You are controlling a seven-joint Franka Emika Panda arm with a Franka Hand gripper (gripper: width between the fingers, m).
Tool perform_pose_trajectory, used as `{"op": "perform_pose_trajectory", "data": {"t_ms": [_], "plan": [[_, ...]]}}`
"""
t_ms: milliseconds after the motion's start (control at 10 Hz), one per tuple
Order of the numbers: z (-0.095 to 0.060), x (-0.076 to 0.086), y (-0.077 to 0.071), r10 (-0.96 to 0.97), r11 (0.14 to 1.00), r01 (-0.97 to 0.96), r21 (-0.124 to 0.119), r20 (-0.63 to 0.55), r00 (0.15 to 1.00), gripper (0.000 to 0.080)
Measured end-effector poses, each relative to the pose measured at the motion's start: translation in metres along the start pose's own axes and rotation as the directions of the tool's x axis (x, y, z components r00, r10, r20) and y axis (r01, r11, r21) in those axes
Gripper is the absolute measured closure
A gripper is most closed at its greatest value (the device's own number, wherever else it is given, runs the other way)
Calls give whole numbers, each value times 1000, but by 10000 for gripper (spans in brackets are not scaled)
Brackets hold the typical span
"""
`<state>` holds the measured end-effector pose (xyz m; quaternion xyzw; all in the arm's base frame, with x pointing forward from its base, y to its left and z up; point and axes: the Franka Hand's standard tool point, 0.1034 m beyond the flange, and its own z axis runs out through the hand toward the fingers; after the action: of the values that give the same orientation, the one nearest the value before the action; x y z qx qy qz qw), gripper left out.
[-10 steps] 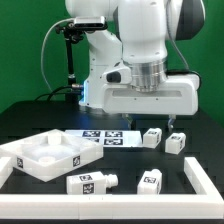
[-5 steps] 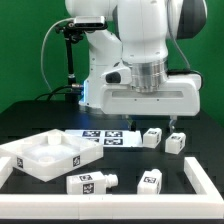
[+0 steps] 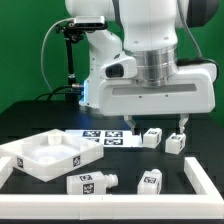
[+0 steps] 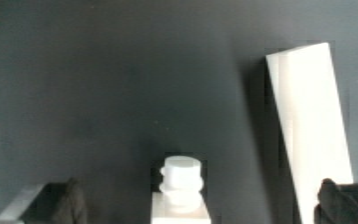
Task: Assemble one leg
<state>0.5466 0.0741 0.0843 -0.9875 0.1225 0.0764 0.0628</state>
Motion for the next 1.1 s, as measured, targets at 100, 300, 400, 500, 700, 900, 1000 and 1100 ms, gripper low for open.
{"op": "perform_pose_trajectory", "data": {"t_ms": [100,300,400,500,700,900,1000,1100], "plan": [[0,0,0,0,1000,0,0,0,1000,150],[-1,22,6,-17,999,17,-29,3,1000,150],[-1,51,8,-16,999,16,-37,0,1000,150],[5,71,7,-15,999,14,-43,-19,1000,150],[21,76,9,-13,999,12,-48,-28,1000,150],[36,76,4,-1,999,-1,-48,-45,999,150],[43,76,4,-6,999,3,-49,-58,998,150],[52,77,7,-4,999,0,-53,-66,998,150]]}}
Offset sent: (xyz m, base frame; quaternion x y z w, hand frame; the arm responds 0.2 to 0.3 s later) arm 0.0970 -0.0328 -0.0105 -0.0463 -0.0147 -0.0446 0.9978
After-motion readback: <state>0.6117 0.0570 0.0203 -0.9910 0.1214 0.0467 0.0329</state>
